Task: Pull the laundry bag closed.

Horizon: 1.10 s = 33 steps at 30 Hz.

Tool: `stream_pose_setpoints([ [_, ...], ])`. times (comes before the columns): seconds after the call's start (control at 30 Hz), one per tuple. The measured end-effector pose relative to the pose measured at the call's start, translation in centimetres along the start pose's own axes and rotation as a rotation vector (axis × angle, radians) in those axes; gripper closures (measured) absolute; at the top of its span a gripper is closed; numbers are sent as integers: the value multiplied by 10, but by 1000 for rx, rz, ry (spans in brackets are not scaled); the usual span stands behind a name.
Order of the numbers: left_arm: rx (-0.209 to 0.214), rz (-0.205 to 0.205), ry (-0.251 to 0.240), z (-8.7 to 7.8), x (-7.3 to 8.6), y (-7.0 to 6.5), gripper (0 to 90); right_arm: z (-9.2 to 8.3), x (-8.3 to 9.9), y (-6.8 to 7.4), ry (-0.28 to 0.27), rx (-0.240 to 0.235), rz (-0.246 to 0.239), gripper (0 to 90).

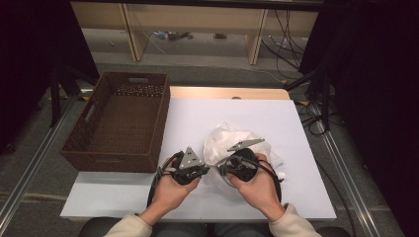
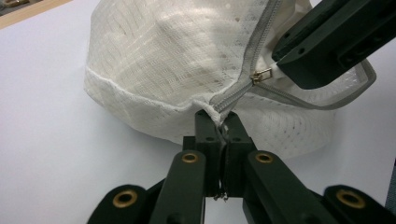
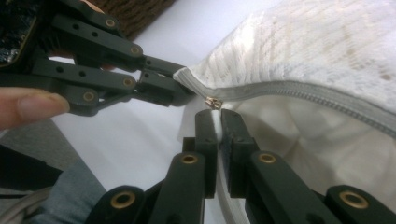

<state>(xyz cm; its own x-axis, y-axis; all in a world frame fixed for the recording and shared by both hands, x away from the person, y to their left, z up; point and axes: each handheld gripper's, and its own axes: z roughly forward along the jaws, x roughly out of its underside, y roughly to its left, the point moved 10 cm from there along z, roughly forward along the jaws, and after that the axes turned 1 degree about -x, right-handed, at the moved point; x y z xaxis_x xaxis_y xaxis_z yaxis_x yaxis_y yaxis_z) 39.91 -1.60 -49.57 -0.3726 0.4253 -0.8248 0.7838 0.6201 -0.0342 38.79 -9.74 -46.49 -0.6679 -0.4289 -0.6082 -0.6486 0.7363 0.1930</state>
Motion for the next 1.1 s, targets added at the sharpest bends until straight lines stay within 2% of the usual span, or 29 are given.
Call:
stream_pose_setpoints([
  [0.03,16,17,11,-1,1,2,873,0,-1,0,-15,9,-7,869],
  [0.07,11,-4,8,-1,1,3,873,-1,0,1,-4,15,-8,869],
  [0.13,-4,14,-1,-1,0,6,873,-2,-1,2,-11,26,-10,869],
  [0.23,0,13,-7,-1,0,4,872,-3,0,2,-9,17,-4,869],
  [0.27,1,11,-8,-1,0,4,873,-3,0,1,-11,16,-21,869],
  [0.33,7,-15,-8,-1,0,2,873,-3,0,1,-8,15,6,869],
  [0.37,-2,-4,-5,-2,0,4,873,-2,-1,1,-21,17,14,869],
  [0.4,-3,-3,-3,-2,1,5,873,-4,1,-1,-5,21,-6,869],
  [0.43,11,-30,-7,-2,1,3,873,-5,1,-2,-1,20,0,869],
  [0.47,-3,-29,-17,-2,0,6,873,-7,2,-2,7,20,9,869],
  [0.5,18,-27,2,-4,2,6,873,-7,1,-3,-5,18,5,869],
  [0.57,48,-15,5,-3,2,3,872,-8,0,-5,-16,23,-1,869],
  [0.6,45,-13,-3,-2,2,1,872,-7,0,-5,-19,16,-1,869],
  [0.67,7,-20,-2,-3,2,4,873,-6,2,-7,-16,17,10,869],
  [0.7,5,-7,4,-3,2,5,873,-6,3,-6,-8,12,26,869],
  [0.73,-2,-6,2,-3,2,7,873,-6,2,-9,-14,14,2,869],
  [0.77,-3,-33,-2,-3,2,6,872,-7,3,-10,-3,14,3,869],
  [0.83,-18,-2,3,-4,3,10,872,-7,3,-12,-18,22,15,869],
  [0.87,-24,-17,0,-4,3,11,873,-6,2,-14,-31,20,-8,869],
  [0.9,-23,-31,-3,-3,3,10,872,-8,3,-16,-16,25,-5,869],
  [1.07,-22,-29,3,-4,4,11,872,-10,5,-19,-20,14,-4,869],
  [1.1,-25,-28,6,-4,4,11,873,-11,6,-18,-15,18,18,869],
])
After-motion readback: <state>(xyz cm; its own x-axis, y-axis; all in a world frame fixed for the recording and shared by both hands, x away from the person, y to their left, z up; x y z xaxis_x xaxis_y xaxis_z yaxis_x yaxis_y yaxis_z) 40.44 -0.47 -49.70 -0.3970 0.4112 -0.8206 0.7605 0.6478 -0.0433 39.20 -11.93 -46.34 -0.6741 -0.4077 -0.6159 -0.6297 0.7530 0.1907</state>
